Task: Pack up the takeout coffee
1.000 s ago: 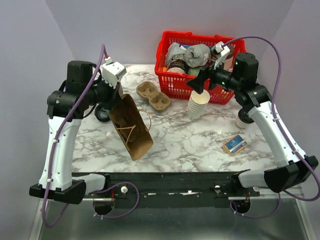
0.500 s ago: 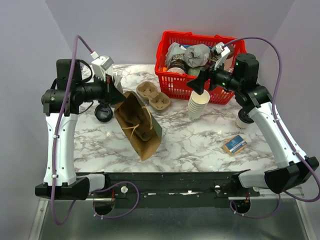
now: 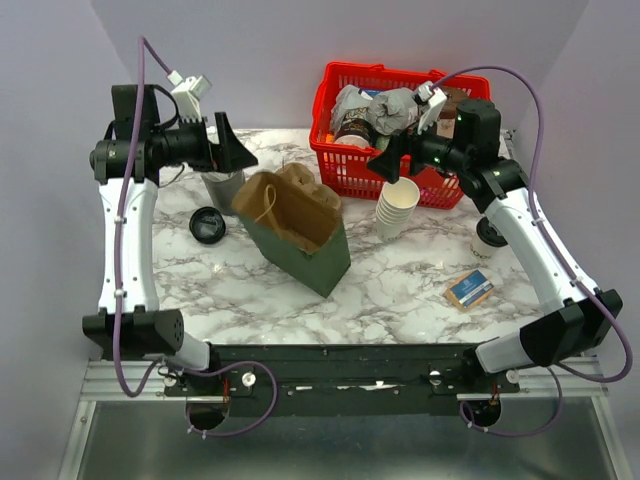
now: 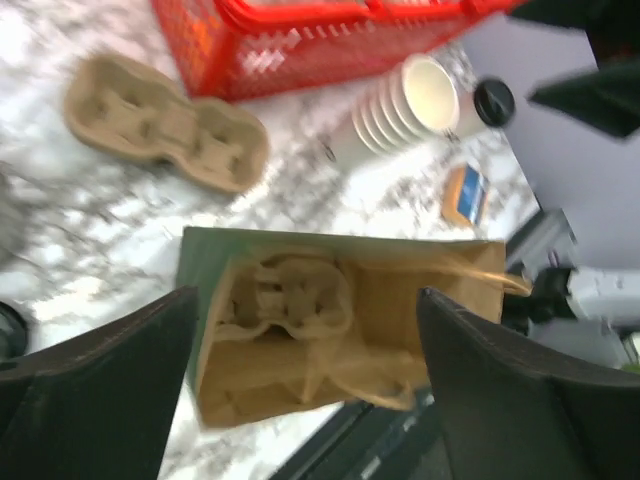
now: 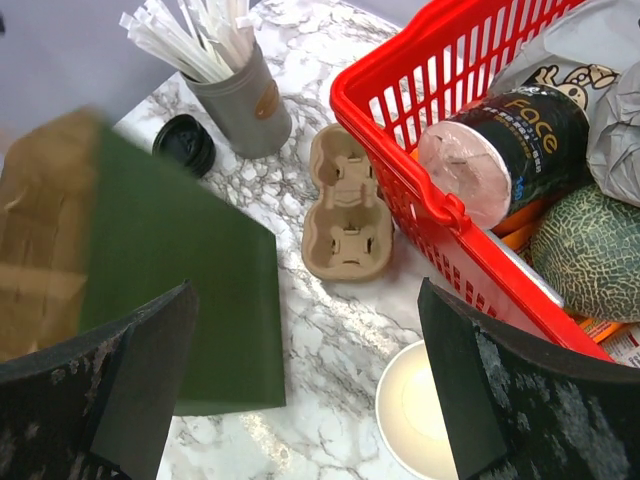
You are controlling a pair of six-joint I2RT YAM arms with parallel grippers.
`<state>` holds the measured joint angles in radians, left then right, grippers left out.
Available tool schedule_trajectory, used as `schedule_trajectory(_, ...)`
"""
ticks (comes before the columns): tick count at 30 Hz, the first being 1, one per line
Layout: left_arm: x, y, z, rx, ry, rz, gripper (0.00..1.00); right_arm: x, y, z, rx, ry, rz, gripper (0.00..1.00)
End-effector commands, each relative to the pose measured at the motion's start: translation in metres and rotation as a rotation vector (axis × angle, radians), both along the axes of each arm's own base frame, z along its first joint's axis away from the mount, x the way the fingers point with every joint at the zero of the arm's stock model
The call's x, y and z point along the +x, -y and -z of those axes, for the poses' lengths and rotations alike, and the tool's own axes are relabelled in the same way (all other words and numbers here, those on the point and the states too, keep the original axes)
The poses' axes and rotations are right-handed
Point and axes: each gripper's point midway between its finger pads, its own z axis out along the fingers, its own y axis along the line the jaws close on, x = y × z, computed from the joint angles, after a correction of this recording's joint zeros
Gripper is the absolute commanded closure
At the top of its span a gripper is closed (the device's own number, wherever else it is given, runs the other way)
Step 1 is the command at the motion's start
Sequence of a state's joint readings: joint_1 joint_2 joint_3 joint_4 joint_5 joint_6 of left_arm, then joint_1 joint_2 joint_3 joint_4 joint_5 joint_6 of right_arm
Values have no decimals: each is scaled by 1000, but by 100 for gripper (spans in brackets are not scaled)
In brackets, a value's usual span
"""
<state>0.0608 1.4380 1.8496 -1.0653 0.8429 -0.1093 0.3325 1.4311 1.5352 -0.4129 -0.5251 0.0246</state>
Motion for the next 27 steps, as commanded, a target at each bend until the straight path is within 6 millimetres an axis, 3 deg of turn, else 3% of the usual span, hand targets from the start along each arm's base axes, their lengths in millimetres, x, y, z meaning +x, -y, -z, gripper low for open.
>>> schedule_trajectory(1, 25, -15, -51, 57, 279, 18, 1, -1, -7, -11, 13, 9, -63, 0)
schedule_trajectory(2, 22, -13, -54, 74, 328, 50, 1, -3, -9, -13, 4, 32, -92, 0)
schedule_trajectory(3, 5, -9, -66, 87, 403, 89, 1, -6, -11, -15, 3, 46, -123, 0)
schedule_trajectory(5, -9, -4, -57, 125, 499, 173, 1, -21, -20, -18, 22, 54, -224, 0)
schedule_trajectory(6, -31, -1, -64, 151, 577, 195, 1, -26, -23, -18, 19, 68, -263, 0)
schedule_trajectory(7, -40, 4, -46, 145, 580, 251, 1, -33, -27, -17, 32, 63, -313, 0)
schedule_trajectory(9, -65, 8, -38, 228, 733, 350, 1, -33, -31, -10, 41, 28, -324, 0)
schedule_trajectory(10, -70, 11, -18, 224, 715, 383, 1, -29, -34, -3, 44, -2, -321, 0)
schedule_trajectory(12, -79, 22, -4, 263, 761, 452, 1, -27, -42, 2, 47, -34, -330, 0)
schedule_trajectory(14, -73, 20, 17, 326, 732, 467, 2, -28, -56, 14, 24, -58, -356, 0)
schedule_trajectory(15, -76, 33, 27, 359, 772, 560, 2, -29, -62, 9, 10, -30, -375, 0)
schedule_trajectory(16, -77, 34, 38, 379, 747, 584, 2, -32, -66, 15, -5, -52, -387, 0)
schedule_trajectory(19, -64, 35, 54, 393, 712, 578, 2, -34, -82, 23, -30, -68, -402, 0)
schedule_trajectory(27, -30, 33, 73, 417, 736, 477, 3, -26, -113, 62, -128, -84, -387, 1)
